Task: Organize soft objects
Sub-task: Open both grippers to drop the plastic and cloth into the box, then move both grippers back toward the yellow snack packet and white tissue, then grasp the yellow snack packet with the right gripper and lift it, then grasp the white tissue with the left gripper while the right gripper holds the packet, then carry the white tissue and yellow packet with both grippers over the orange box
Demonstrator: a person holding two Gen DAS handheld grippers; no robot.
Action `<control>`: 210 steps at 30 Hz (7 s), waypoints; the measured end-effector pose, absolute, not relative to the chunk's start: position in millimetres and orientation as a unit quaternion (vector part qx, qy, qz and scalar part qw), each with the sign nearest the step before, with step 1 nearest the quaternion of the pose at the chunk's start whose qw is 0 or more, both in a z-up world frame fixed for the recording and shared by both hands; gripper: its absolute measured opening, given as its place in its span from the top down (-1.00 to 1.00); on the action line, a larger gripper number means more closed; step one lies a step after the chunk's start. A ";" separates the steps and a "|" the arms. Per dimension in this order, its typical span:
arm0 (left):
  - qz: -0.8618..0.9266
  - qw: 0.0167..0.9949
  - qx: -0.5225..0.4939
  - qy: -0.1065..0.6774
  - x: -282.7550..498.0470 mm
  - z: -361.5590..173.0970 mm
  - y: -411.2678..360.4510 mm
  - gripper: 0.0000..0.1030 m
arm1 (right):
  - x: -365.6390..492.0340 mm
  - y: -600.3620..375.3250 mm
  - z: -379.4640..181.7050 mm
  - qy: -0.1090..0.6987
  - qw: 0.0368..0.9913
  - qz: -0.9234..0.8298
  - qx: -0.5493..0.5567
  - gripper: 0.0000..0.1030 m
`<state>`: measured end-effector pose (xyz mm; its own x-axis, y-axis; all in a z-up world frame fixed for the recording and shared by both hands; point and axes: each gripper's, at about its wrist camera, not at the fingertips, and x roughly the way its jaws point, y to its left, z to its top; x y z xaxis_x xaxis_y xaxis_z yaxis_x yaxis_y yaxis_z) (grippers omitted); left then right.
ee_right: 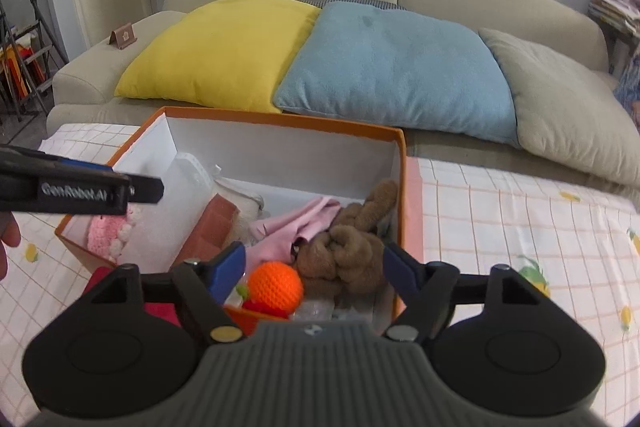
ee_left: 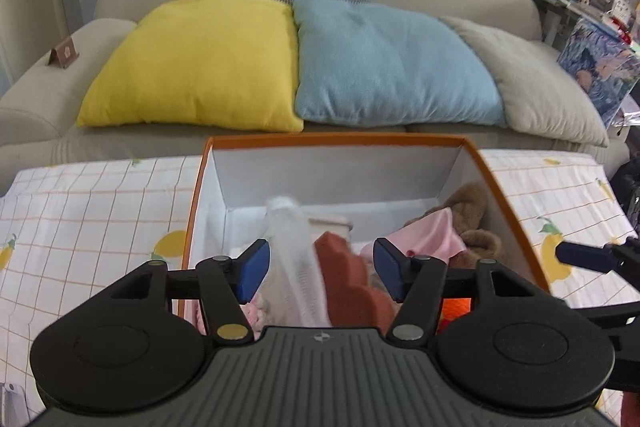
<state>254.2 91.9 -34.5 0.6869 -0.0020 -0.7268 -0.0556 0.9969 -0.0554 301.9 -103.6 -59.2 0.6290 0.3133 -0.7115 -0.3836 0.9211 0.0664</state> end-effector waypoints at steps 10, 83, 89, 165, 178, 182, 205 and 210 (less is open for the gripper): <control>-0.060 0.945 -0.020 0.321 180.5 16.3 44.7 -0.46 | 236.0 -155.3 -40.6 0.380 0.907 0.183 -0.001 -0.71; -0.144 0.828 -0.005 0.541 122.5 -102.7 -95.3 -0.37 | 197.6 -276.3 -146.0 0.474 0.864 0.150 0.075 -0.44; -0.134 0.823 -0.003 0.551 125.9 -108.3 -90.4 -0.37 | 210.1 -240.1 -142.0 0.452 0.863 0.222 0.040 -0.42; -0.266 0.799 0.202 0.499 256.8 -172.6 -166.5 0.09 | 204.4 -331.3 -173.7 0.499 0.852 0.072 0.141 0.15; -0.230 0.845 0.116 0.468 196.6 -131.6 -148.9 0.59 | 200.2 -332.7 -169.4 0.493 0.856 0.063 0.142 0.16; -0.227 0.859 0.076 0.453 173.6 -110.7 -132.8 0.60 | 197.5 -326.9 -165.2 0.490 0.861 0.065 0.122 0.17; -0.182 0.894 -0.094 0.400 92.3 -54.8 -20.7 0.60 | 128.5 -250.7 -99.8 0.460 0.875 0.139 0.049 0.46; -0.172 0.900 -0.123 0.382 81.6 -44.7 0.6 0.60 | 120.8 -231.4 -66.3 0.426 0.890 0.161 0.027 0.48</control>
